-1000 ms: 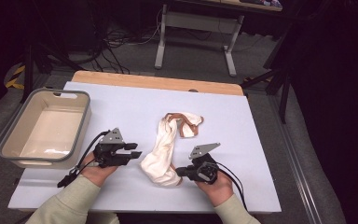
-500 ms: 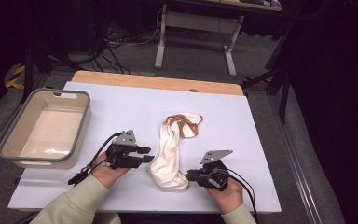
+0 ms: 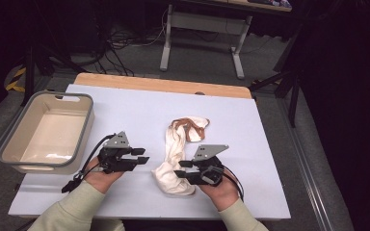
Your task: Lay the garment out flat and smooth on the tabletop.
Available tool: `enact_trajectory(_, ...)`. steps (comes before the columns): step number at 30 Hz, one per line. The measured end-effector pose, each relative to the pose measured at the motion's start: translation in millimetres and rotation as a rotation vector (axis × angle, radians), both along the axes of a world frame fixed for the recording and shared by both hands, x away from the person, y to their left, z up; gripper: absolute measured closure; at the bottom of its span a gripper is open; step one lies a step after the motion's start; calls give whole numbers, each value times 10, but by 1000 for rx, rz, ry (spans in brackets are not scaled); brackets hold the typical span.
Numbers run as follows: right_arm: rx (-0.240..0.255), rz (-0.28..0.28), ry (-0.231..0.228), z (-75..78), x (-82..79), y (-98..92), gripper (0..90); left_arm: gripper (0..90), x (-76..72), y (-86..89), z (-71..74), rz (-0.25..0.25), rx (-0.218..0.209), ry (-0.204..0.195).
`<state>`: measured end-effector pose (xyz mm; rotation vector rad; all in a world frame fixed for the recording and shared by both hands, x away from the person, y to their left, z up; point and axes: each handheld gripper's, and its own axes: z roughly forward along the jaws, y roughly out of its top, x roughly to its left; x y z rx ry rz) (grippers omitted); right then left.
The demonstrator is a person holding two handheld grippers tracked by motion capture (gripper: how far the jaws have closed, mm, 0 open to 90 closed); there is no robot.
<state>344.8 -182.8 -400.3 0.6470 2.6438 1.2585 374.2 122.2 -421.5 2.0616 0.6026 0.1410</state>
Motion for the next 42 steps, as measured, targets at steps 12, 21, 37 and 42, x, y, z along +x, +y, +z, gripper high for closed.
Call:
enact_trajectory(12, 3, 75, 58, -114, 345, 355, 624, 619, -10, 102, -15, 27, -4, 0)
enact_trajectory(21, -3, 74, 71, -78, 306, 192, 880, 617, -14, 74, -18, 20, -3, -3)
enact_trajectory(37, -62, -155, 66, -163, 39, -800, 880, 618, 51, -253, -71, -61, 16, 20)
enact_trajectory(42, -85, -201, 103, -281, 63, -954, 879, 618, 64, -435, -129, -100, 44, 33)
